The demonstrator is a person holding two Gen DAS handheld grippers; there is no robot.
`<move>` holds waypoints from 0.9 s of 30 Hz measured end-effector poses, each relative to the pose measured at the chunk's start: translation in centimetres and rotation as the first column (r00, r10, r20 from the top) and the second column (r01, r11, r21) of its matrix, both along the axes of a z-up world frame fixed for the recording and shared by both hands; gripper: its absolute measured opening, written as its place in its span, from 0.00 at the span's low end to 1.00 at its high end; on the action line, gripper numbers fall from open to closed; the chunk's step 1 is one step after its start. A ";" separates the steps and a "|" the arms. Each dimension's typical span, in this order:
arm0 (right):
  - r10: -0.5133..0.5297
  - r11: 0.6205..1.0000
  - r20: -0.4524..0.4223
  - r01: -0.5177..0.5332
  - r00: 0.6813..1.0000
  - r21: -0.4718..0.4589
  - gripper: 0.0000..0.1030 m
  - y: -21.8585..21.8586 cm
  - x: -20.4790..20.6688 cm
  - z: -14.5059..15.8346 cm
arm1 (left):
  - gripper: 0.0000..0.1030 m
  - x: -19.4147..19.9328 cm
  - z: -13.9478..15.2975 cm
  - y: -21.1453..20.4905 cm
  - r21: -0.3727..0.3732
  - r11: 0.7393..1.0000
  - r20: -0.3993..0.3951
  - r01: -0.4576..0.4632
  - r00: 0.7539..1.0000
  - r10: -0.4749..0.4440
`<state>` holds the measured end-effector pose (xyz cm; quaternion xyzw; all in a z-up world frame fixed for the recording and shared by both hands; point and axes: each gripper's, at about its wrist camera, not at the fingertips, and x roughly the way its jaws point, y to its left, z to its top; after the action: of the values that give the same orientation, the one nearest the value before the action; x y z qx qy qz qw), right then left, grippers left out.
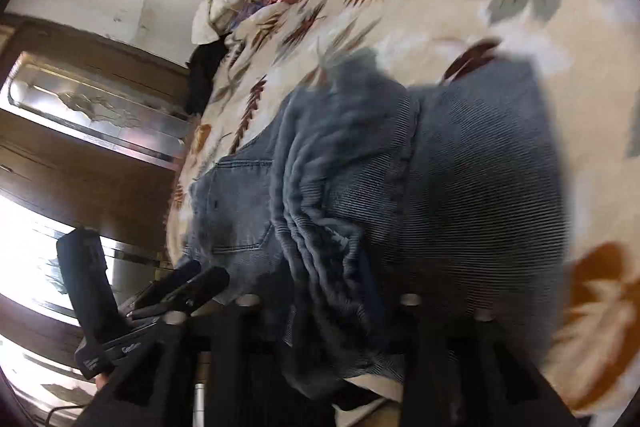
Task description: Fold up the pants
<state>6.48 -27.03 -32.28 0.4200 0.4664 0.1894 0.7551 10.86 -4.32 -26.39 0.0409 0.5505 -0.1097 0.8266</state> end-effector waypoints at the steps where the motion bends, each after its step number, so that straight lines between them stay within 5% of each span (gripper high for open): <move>1: -0.027 0.998 0.037 0.025 0.999 0.052 0.49 -0.3 -0.4 0.2 | 1.00 0.0 0.0 0.2 0.000 1.000 -0.002 -0.001 1.000 0.001; 3: -0.061 0.990 0.119 0.045 0.991 0.134 0.59 -1.3 -1.7 1.1 | 1.00 -0.2 0.0 0.5 -0.003 1.000 -0.004 0.002 1.000 -0.002; 5: -0.094 0.990 0.169 0.075 0.981 0.118 0.60 -2.4 -2.6 2.2 | 1.00 -0.2 0.0 0.2 -0.004 1.000 -0.002 0.007 1.000 -0.007; 9: -0.154 0.987 0.149 0.145 0.977 0.068 0.60 -5.4 -4.4 2.3 | 1.00 -0.8 0.1 -2.0 -0.020 0.998 0.007 0.057 0.998 -0.057; 14: -0.159 0.987 0.033 0.160 0.987 -0.018 0.38 -5.9 -6.0 -0.6 | 1.00 -1.9 -0.6 -5.8 0.039 0.988 0.029 0.148 0.988 -0.149; 19: -0.122 0.988 -0.064 0.115 0.991 -0.102 0.28 -4.9 -6.4 -3.3 | 1.00 -2.0 -3.8 -7.6 0.236 0.954 0.022 0.185 0.980 -0.196; 27: -0.083 0.961 0.016 0.084 0.996 -0.263 0.29 -3.9 -3.3 1.3 | 1.00 -0.4 -2.2 -4.1 0.150 0.983 0.018 0.106 0.994 -0.110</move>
<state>3.14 -30.88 -30.98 0.3347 0.4674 0.0946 0.8127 10.42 -8.44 -28.56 0.1337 0.5433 -0.1126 0.8212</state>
